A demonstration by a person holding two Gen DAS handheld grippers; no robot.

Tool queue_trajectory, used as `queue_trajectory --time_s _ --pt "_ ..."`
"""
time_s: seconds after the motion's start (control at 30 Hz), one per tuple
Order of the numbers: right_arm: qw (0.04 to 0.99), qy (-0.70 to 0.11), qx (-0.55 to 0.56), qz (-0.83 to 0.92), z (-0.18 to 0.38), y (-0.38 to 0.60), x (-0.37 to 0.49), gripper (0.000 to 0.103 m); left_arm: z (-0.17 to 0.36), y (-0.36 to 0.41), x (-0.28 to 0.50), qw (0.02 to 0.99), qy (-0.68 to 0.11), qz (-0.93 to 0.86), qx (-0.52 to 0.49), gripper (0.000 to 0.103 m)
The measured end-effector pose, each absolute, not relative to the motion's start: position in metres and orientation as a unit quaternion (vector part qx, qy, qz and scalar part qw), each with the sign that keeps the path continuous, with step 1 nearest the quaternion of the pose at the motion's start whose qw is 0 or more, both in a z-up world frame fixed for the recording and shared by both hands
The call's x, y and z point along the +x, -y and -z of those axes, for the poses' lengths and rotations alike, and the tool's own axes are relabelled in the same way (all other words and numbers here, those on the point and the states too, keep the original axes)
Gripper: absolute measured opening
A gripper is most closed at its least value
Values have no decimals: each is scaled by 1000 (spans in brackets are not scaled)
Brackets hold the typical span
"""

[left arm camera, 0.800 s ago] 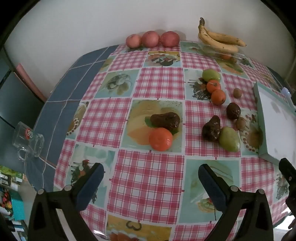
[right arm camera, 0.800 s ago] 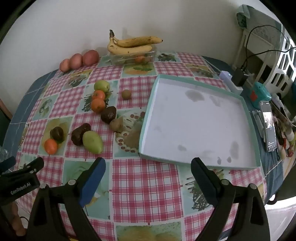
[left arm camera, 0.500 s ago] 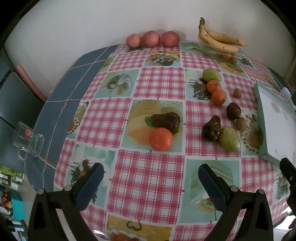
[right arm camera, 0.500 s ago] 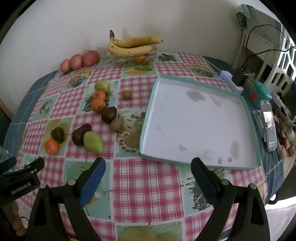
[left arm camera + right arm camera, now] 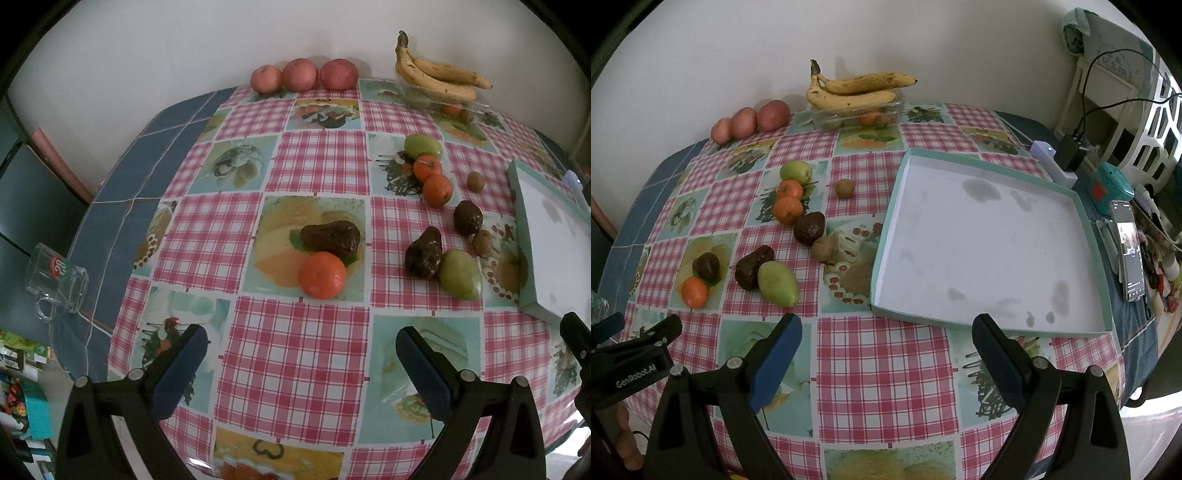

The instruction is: Organize fruits

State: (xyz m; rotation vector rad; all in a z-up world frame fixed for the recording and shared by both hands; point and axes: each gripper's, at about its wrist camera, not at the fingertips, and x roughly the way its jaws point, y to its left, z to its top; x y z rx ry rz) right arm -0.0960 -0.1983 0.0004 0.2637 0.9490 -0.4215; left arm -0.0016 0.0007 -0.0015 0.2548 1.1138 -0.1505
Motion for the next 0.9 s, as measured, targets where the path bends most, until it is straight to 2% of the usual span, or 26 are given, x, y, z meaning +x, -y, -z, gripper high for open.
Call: queue_trajectory --time_s 0.9 --pt "860 -453 127 200 1 199 -97 94 0 -5 -1 858 -488 30 160 103"
